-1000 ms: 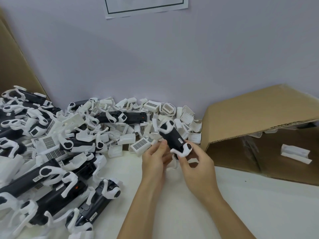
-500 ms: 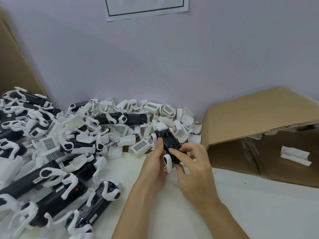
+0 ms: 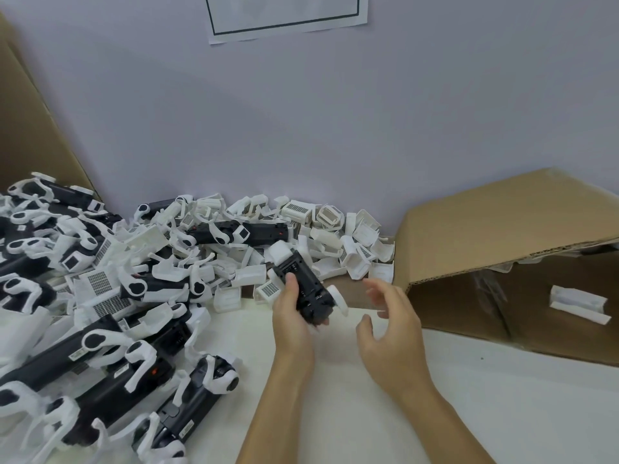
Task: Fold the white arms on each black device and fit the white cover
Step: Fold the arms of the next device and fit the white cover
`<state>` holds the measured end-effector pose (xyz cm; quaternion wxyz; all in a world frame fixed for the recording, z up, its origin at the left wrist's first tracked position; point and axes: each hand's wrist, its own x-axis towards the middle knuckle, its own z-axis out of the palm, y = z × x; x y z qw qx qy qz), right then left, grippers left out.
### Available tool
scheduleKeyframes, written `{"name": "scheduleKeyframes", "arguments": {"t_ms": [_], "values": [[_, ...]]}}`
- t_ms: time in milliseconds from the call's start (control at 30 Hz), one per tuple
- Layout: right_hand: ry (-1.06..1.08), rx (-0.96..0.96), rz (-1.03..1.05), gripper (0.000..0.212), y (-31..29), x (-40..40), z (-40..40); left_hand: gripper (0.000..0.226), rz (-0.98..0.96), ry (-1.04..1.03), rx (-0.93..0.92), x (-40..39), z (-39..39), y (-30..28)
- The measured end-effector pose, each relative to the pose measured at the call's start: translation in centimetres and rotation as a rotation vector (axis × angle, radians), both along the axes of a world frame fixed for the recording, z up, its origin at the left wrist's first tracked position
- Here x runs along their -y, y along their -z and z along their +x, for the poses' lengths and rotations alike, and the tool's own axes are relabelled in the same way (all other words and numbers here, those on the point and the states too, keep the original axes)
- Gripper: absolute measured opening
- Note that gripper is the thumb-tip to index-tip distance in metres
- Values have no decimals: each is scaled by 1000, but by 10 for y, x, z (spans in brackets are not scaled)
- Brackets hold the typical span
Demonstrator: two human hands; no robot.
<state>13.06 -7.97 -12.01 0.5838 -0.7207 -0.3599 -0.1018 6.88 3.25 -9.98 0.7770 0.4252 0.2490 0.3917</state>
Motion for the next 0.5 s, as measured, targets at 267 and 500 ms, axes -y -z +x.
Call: {"name": "scheduleKeyframes", "arguments": {"t_ms": [267, 500], "values": [[4, -222, -57, 34, -17, -20, 4, 28, 31, -24, -80, 0, -4, -5], [68, -317, -464, 27, -55, -66, 52, 25, 80, 65, -132, 5, -7, -10]]}}
